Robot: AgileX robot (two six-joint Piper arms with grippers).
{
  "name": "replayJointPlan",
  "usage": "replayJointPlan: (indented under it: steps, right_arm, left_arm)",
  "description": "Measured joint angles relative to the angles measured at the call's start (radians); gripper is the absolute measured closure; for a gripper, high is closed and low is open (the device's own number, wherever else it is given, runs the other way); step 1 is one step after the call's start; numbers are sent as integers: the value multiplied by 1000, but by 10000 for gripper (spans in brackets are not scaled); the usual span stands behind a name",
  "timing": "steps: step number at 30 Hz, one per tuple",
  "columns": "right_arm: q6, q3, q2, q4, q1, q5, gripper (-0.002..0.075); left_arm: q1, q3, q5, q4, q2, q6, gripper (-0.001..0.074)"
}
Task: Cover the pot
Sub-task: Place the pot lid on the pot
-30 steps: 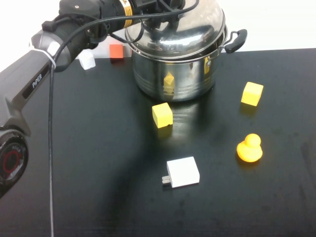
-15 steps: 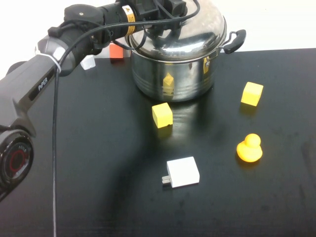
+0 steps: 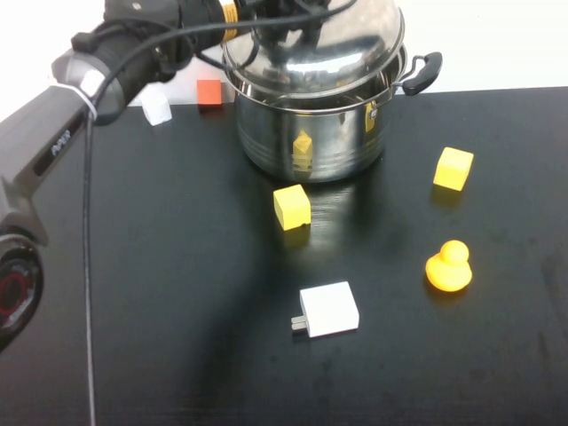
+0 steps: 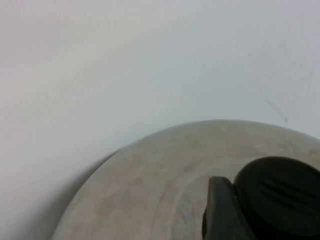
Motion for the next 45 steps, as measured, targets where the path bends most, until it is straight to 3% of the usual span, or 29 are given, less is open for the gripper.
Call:
replayJointPlan:
  steps: [17, 26, 35, 45]
  right_arm:
    - [0, 0, 0, 0, 0, 0, 728]
    - [0, 0, 0, 0, 0, 0, 728]
    - [0, 0, 0, 0, 0, 0, 728]
    - [0, 0, 0, 0, 0, 0, 728]
  left_arm:
    - [2, 0, 0, 1, -18, -22, 402]
    - [-41, 6, 347, -43, -42, 212, 402]
    - [-76, 23, 463, -124, -112, 249, 407]
    - [-175, 97, 373, -95, -120, 238, 407]
